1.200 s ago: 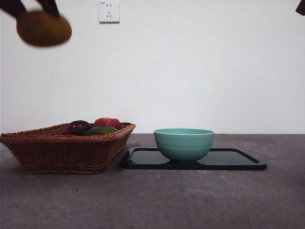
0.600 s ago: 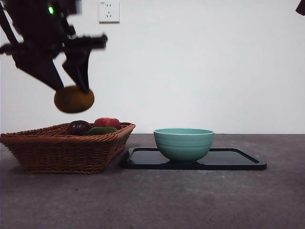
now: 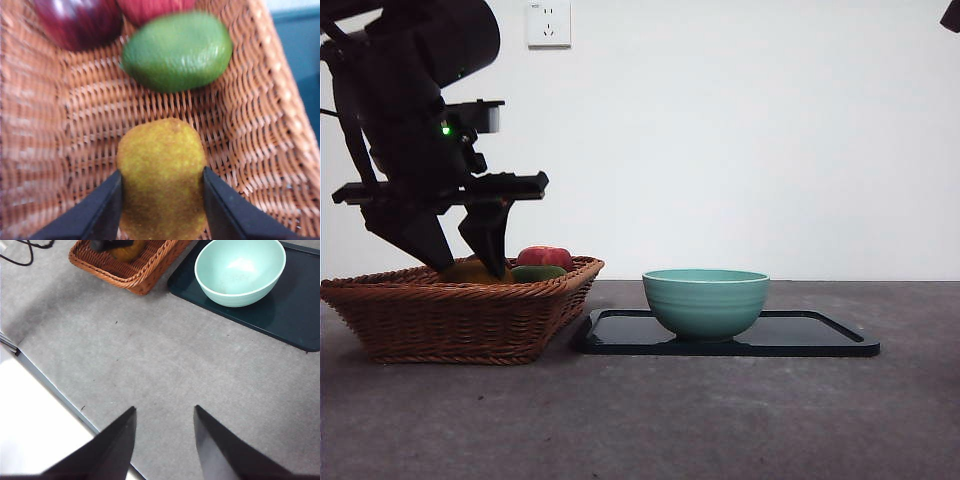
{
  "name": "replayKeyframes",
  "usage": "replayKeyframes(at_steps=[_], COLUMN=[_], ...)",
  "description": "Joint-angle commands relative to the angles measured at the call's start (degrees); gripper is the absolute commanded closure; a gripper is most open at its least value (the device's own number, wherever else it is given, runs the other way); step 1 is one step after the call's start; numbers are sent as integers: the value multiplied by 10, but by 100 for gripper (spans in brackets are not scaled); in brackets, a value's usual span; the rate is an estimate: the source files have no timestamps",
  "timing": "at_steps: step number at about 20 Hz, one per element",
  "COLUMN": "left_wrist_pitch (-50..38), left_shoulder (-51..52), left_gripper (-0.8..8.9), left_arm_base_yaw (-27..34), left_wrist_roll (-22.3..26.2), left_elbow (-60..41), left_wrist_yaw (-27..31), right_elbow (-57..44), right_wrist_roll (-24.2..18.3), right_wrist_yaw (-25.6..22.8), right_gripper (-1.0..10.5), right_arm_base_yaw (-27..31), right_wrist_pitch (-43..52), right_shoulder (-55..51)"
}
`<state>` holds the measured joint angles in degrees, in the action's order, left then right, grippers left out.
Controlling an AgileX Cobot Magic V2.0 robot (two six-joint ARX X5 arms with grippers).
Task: Pick up the wifruite, put it on the bowl, pick up the plate, put it on desk
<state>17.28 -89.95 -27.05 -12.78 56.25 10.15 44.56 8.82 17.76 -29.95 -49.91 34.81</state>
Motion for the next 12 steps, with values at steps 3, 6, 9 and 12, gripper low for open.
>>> replayKeyframes(at_steps=[3,6,9,12], left_wrist_pitch=[-23,-15,-6,-5], left_shoulder=[-21,-33,-37,-37], left_gripper=[693,691,684,505], left_arm_base_yaw=[3,11,12,12], left_wrist_roll=[0,0,0,0], left_elbow=[5,5,5,5], left_wrist_yaw=[-2,-3,-11,-12], right_elbow=[3,3,3,3], right_wrist_roll=[-2,-2,-2,-2], right_wrist_yaw=[-2,-2,-2,-2], right_gripper=[762,762,762,762], right_arm_base_yaw=[-3,-3,-3,-3], right_wrist_pitch=[6,6,6,6], right_shoulder=[2,2,2,2])
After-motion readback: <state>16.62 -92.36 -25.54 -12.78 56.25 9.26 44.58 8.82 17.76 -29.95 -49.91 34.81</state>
